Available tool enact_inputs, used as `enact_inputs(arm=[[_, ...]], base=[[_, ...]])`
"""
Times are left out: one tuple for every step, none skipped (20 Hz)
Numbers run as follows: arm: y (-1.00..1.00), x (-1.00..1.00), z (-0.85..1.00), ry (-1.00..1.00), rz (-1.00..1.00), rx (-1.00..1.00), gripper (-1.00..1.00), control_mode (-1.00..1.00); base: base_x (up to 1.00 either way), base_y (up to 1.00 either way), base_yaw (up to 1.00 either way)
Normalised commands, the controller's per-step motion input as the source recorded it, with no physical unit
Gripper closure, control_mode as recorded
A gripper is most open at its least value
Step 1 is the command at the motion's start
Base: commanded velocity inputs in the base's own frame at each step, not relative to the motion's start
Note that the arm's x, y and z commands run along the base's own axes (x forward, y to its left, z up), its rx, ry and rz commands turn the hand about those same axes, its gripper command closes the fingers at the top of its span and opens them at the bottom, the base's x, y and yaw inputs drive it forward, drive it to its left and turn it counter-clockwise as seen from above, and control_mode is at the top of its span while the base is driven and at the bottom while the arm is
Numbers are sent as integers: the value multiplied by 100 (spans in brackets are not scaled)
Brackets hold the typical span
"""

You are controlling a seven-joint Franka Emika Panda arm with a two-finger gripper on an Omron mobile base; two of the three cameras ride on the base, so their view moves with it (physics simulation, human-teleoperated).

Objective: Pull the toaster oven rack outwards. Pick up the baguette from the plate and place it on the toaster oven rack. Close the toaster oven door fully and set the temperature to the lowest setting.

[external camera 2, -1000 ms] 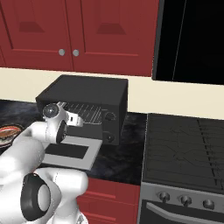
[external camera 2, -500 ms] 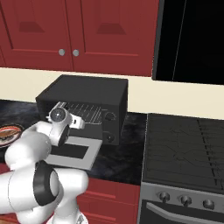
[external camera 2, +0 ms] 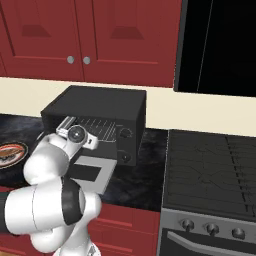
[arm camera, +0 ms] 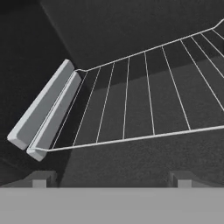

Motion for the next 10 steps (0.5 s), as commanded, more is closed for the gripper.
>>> enact_inputs(arm=[[-9, 14, -9, -3, 0, 9, -100, -100], [-9, 17, -8, -2, 0, 7, -100, -100], [-11, 21, -8, -1, -1, 2, -100, -100], [-12, 21, -6, -1, -2, 0, -100, -100], [-16, 21, -4, -2, -2, 0, -100, -100], [-19, 19, -4, -3, -3, 0, -100, -100], [-21, 18, -4, -3, -3, 0, -100, -100], [-21, 16, -5, -3, -3, 0, -100, -100], [-19, 16, -6, -3, -3, 0, -100, -100], [-19, 18, -3, -2, -2, 0, -100, -100]], base=[[0, 0, 0], [0, 0, 0], [0, 0, 0], [0, 0, 0], [0, 0, 0], [0, 0, 0], [0, 0, 0], [0, 0, 0], [0, 0, 0], [0, 0, 0]])
